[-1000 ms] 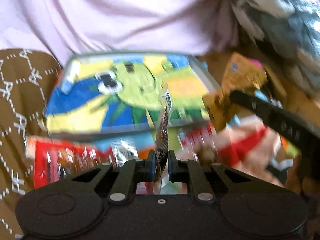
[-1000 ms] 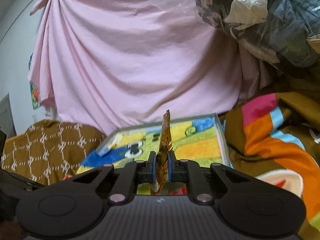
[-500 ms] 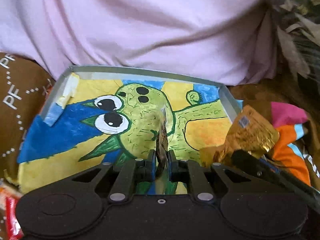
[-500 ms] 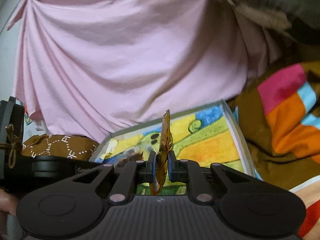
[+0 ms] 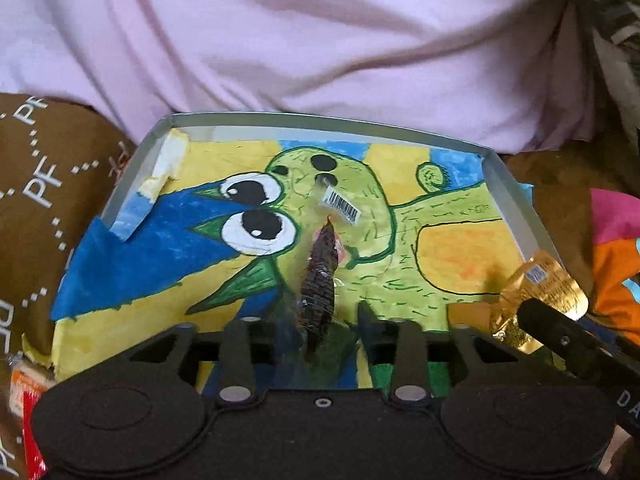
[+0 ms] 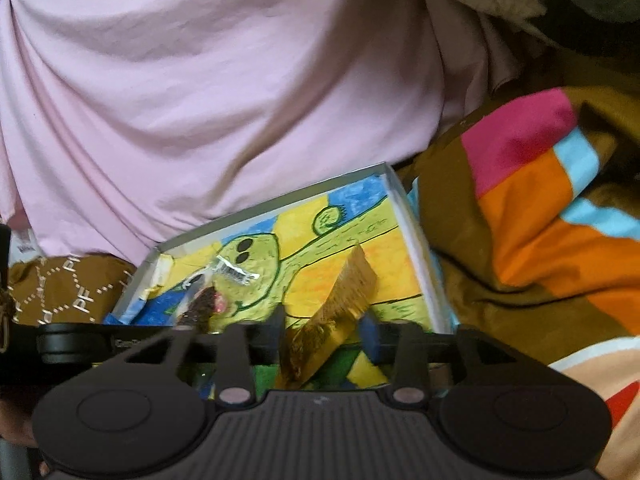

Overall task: Organize snacks
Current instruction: 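Lower the jerky stick into the tray and open the left tool while the right releases the gold snack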

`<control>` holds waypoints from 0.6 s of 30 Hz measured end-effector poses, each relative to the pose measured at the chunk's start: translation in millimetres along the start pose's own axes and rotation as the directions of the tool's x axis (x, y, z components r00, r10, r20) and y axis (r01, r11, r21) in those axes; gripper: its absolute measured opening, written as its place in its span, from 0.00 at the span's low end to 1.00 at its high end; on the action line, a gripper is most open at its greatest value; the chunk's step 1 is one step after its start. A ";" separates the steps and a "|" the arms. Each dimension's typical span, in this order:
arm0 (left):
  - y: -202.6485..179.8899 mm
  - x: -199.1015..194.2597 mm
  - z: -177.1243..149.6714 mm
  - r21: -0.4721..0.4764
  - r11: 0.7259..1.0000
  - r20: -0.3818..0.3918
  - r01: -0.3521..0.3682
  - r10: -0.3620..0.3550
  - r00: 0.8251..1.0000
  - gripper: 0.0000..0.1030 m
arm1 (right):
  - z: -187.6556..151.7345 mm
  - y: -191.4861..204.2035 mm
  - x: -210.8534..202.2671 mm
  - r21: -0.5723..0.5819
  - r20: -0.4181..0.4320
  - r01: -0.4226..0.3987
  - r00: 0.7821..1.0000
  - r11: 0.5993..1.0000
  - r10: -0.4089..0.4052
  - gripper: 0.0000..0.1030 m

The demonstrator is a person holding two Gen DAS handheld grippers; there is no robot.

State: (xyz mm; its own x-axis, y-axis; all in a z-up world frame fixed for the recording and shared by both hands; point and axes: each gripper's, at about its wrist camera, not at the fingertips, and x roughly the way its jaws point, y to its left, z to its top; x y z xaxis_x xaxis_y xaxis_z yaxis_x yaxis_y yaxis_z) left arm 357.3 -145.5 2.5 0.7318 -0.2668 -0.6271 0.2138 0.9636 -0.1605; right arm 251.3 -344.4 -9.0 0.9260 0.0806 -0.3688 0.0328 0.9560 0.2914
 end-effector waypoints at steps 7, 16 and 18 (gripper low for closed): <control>7.7 -12.3 1.5 -0.048 0.999 0.015 -0.023 0.024 1.000 0.85 | 2.3 15.0 -7.6 -0.158 0.034 0.062 0.998 0.985 -0.057 0.93; 16.5 -55.6 0.9 -0.091 0.994 0.111 -0.057 0.066 0.992 0.99 | -1.3 29.3 -35.7 -0.216 0.141 0.090 0.988 0.972 -0.060 1.00; 18.5 -67.0 -1.4 -0.090 0.995 0.124 -0.052 0.063 0.990 0.99 | -2.6 33.0 -47.5 -0.226 0.167 0.090 0.985 0.970 -0.052 1.00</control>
State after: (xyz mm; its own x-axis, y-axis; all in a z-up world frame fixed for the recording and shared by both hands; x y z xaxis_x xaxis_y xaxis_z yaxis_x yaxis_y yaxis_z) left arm 311.3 -109.8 40.5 0.8184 -0.2054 -0.5367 0.1162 0.9738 -0.1955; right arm 207.4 -315.9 15.8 0.9729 -0.0174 -0.2305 0.0297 0.9983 0.0501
